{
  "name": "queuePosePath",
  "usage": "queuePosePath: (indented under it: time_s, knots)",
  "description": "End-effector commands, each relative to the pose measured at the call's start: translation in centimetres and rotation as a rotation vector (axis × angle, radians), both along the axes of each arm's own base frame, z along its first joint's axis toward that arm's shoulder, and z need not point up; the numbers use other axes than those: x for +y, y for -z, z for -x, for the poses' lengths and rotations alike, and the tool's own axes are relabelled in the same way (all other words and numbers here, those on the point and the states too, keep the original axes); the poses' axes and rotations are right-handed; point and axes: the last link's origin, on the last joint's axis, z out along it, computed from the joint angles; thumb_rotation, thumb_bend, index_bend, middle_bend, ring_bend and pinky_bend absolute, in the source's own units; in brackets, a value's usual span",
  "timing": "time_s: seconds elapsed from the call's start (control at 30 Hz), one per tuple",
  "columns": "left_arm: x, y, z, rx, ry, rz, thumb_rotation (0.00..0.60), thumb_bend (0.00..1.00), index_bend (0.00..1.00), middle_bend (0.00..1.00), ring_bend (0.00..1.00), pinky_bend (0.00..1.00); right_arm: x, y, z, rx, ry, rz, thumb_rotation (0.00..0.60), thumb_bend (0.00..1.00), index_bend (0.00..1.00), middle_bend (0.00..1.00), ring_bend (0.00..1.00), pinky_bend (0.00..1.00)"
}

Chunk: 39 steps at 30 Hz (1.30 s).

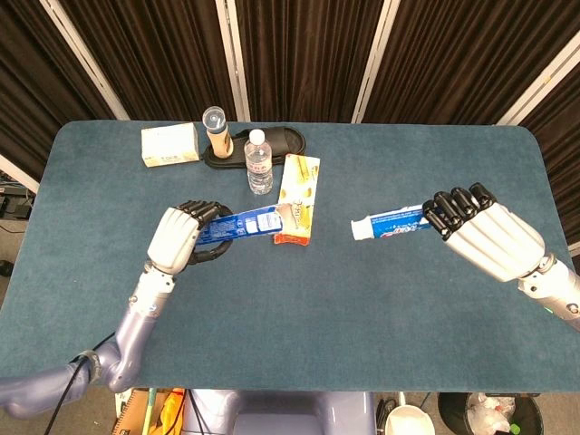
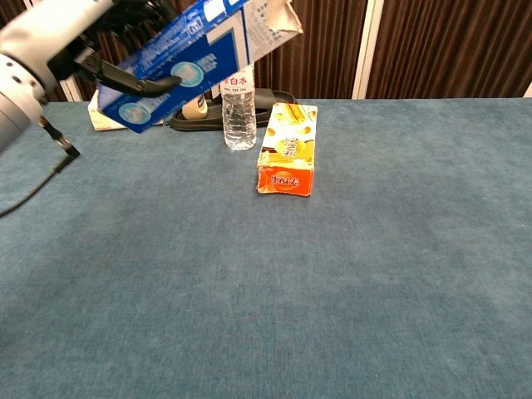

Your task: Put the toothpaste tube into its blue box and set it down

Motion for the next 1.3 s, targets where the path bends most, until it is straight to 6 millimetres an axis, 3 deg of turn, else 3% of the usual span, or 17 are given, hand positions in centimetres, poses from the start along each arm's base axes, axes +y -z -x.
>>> queuePosePath:
  time_s: [0.03, 0.37, 0.67, 1.3]
  knots:
    - [0.1, 1.0, -0.5, -0.028, 0.007, 0.007, 0.600, 0.37, 0.40, 0.55, 0.50, 0.53, -0.1, -0.2, -0.1, 0.001, -0.002, 0.007, 0.600, 0.56, 0.85, 0.83, 0.77, 0.74]
    - [0.2, 2.8, -2.5, -0.064, 0.015, 0.053, 0.600, 0.37, 0.40, 0.55, 0.49, 0.53, -0.4, -0.3, -0.6, -0.011, -0.003, 0.030, 0.600, 0.56, 0.85, 0.83, 0.77, 0.74]
    - [0.2, 3.7, -5.8, -0.093, 0.041, 0.097, 0.600, 0.37, 0.40, 0.55, 0.49, 0.53, -0.8, -0.2, -0.8, -0.013, 0.003, 0.039, 0.600, 0.56, 0.85, 0.83, 0.77, 0.74]
    - [0.2, 3.6, -9.1, -0.141, 0.009, 0.151, 0.600, 0.37, 0.40, 0.54, 0.49, 0.54, -0.6, 0.1, -0.6, -0.020, -0.005, 0.038, 0.600, 0.56, 0.85, 0.83, 0.77, 0.74]
